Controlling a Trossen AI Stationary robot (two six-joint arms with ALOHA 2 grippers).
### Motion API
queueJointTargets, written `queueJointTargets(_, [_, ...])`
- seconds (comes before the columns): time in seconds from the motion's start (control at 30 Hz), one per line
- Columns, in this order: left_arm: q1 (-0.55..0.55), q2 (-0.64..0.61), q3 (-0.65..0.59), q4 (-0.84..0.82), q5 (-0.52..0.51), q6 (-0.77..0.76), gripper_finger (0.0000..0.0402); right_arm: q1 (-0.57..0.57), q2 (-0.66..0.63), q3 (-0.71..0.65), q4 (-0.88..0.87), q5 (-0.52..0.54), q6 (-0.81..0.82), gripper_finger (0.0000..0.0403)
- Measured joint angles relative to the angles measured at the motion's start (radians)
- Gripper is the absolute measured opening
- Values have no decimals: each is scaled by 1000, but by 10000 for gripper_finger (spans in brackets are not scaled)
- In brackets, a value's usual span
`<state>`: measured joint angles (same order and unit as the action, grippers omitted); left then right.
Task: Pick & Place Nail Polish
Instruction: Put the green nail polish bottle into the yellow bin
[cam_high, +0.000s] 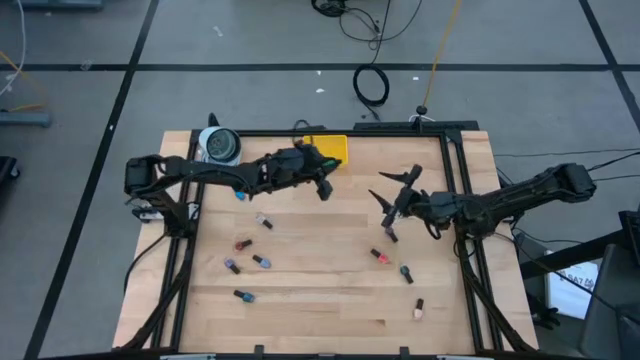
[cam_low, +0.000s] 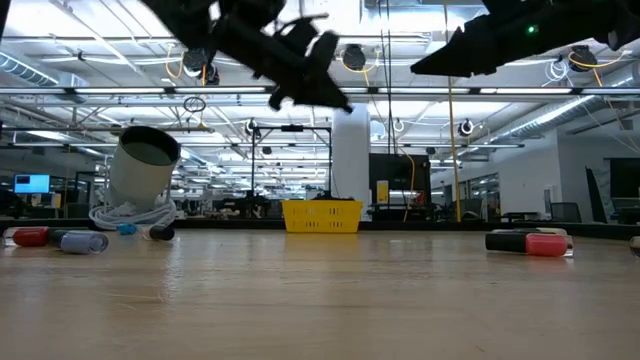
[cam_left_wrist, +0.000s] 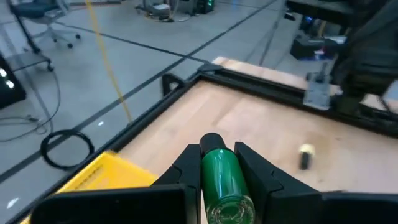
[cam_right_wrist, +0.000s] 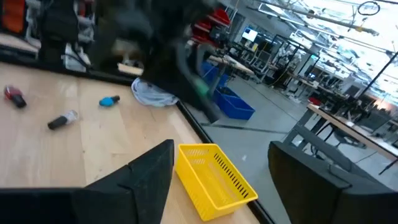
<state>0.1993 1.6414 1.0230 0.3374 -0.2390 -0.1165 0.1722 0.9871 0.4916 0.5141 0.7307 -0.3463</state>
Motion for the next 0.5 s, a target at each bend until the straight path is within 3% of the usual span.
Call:
queueJointTargets(0.13, [65,2,-171,248,60,-61,51,0,-55,-35,2,-3,13,236])
queueJointTargets(0.23, [122,35,-225,328,56,-116,51,-9,-68,-58,28,-2,2,231])
queueJointTargets(0.5, [197,165,-165,324,124,-165,51,-34,-61,-67,77,-3,-34,226])
